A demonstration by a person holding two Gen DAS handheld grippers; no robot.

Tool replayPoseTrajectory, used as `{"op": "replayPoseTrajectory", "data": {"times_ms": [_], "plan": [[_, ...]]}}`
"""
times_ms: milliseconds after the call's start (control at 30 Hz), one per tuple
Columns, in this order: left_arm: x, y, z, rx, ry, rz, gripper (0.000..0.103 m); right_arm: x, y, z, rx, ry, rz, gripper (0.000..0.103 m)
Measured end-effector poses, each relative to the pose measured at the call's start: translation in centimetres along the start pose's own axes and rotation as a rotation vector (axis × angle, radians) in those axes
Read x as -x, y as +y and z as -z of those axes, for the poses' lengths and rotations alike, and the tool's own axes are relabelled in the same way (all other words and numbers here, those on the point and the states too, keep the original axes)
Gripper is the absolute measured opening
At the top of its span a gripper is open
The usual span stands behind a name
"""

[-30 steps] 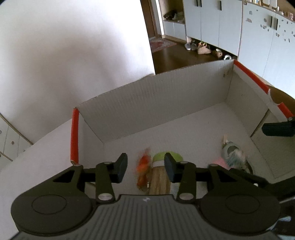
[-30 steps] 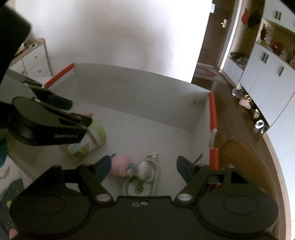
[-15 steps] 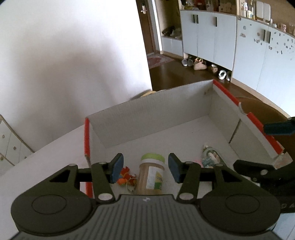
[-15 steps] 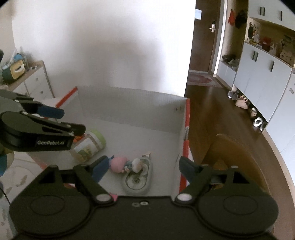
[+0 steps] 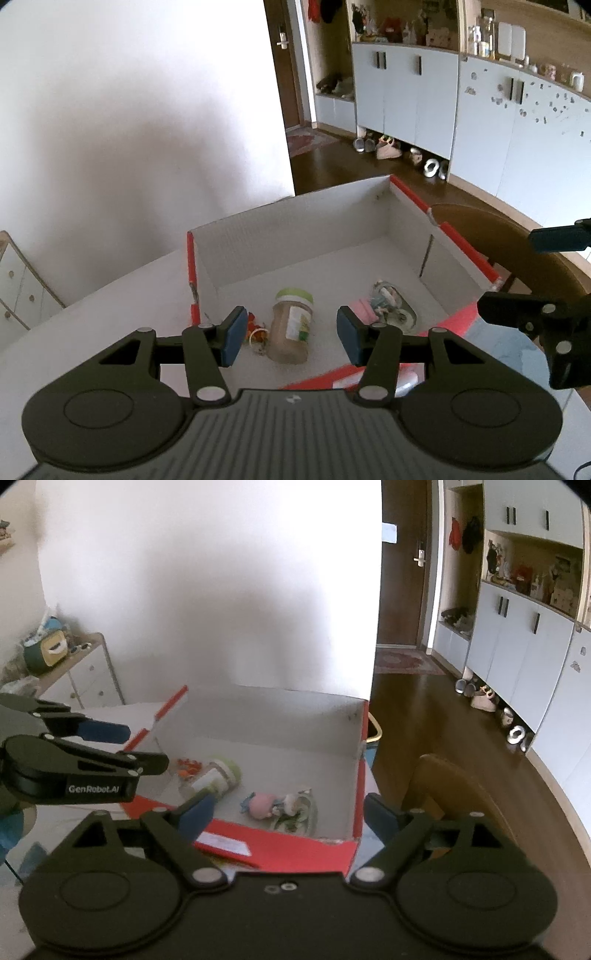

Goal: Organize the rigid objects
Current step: 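Move the left tool to the pink heart dish while the right approaches the clear bottle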

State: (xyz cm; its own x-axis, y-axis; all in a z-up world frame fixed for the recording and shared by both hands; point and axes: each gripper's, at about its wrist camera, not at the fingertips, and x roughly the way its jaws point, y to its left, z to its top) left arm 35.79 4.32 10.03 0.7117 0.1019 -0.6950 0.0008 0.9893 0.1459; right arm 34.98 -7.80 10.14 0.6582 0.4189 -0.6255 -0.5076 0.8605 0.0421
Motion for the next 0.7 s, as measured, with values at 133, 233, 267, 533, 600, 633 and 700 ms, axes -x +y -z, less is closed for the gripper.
{"op": "replayPoseTrajectory", "data": {"times_ms": [133, 233, 267, 533, 600, 633, 700], "plan": [[1.9, 0.2, 1.1, 0.004, -0.018, 0.012, 0.052, 1.9, 0.8, 0.8, 0.019, -0.019, -0.007, 0.094], [3.2, 0.3, 2.2, 0.002, -0.029, 0.021, 0.054, 3.2, 1.3, 1.8, 0.024, -0.034, -0.024, 0.096], [3.6, 0.3, 2.5, 0.0, -0.031, 0.025, 0.057, 3.7, 1.4, 2.1, 0.027, -0.038, -0.028, 0.096], [6.5, 0.2, 6.2, -0.006, -0.063, 0.047, 0.072, 6.0, 2.7, 4.8, 0.052, -0.039, -0.068, 0.097], [7.1, 0.2, 7.2, -0.002, -0.073, 0.06, 0.073, 6.2, 2.9, 5.6, 0.052, -0.034, -0.079, 0.097], [7.3, 0.2, 7.8, 0.0, -0.079, 0.065, 0.074, 6.3, 2.9, 6.0, 0.051, -0.03, -0.083, 0.097], [7.8, 0.2, 8.8, 0.005, -0.093, 0.078, 0.077, 6.5, 3.1, 6.8, 0.046, -0.025, -0.09, 0.097]]}}
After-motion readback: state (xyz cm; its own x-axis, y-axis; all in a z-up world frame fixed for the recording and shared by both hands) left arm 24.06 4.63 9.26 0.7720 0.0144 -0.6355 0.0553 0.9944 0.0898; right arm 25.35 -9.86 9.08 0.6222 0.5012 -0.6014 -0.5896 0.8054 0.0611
